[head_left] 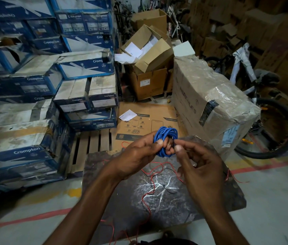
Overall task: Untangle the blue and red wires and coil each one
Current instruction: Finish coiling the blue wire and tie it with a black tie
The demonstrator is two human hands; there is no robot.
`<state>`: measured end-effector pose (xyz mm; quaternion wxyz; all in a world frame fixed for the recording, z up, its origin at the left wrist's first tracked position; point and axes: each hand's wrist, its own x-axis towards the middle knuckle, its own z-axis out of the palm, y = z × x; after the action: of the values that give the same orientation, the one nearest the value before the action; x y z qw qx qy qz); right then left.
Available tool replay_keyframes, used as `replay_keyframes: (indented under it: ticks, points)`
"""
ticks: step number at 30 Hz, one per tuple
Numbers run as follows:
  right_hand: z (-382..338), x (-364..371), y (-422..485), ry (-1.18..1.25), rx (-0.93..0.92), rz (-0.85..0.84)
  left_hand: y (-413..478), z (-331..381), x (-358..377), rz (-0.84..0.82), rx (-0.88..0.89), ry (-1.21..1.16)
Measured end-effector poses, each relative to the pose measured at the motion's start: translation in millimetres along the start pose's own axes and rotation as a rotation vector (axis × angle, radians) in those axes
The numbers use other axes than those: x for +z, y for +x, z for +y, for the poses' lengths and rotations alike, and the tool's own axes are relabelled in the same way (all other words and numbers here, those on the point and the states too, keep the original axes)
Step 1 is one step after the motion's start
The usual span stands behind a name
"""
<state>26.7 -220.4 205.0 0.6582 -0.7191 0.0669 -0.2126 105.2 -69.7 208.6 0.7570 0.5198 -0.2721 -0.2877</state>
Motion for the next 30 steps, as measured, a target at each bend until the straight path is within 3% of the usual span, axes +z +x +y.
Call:
replay_keyframes:
  ticks: [4, 11, 20, 30]
  points:
    - [-1, -8, 5, 0.037, 0.086, -0.049, -1, 0, -4, -0.010, -0.029, 0.152]
    - [-12, -11, 24, 0.445, 0.446, -0.105, -1, -4, -4, -0.012, -0.071, 0.434]
    - [-4, -14, 28, 0.294, 0.525, -0.111, -2, -4, -8, 0.013, -0.018, 0.546]
    - [-2, -19, 30, 0.338, 0.610, -0.174, 0, -17, -9, 0.054, 0.028, 0.581]
